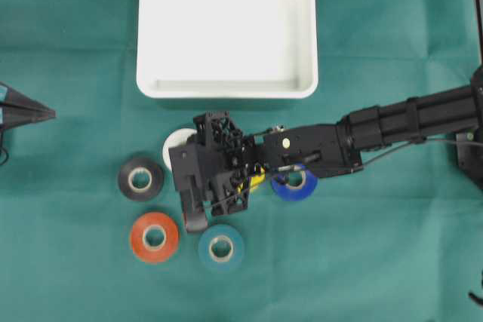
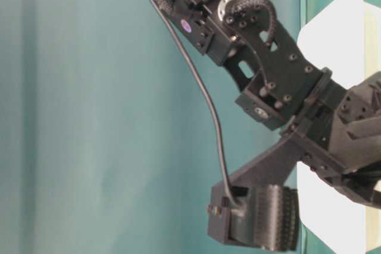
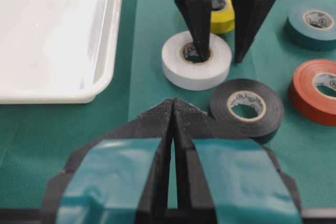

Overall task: Put the tape into the white case with the right arm.
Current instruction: 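Close the right gripper on the white tape roll's inner edge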

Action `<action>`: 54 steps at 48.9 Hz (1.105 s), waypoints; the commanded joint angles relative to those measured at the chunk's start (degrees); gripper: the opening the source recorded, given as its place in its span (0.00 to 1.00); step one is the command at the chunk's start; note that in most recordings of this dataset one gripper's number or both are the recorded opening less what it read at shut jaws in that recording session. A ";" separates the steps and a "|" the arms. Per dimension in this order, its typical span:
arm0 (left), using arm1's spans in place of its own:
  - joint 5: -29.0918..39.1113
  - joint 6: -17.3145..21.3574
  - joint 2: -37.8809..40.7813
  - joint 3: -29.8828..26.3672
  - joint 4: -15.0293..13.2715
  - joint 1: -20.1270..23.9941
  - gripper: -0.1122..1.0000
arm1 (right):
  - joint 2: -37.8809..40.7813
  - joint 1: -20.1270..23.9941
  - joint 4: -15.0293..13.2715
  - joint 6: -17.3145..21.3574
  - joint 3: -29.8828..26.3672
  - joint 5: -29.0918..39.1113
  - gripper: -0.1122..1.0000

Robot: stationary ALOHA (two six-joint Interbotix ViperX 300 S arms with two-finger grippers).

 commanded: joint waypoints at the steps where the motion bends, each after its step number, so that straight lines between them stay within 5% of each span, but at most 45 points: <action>1: -0.53 -0.09 0.53 -0.62 -0.09 0.09 0.10 | -0.97 -0.18 -0.09 0.09 -1.14 0.18 0.17; 54: -0.53 0.00 0.53 -0.62 0.00 0.09 0.10 | -9.67 -1.76 -0.09 0.09 -1.67 5.89 0.13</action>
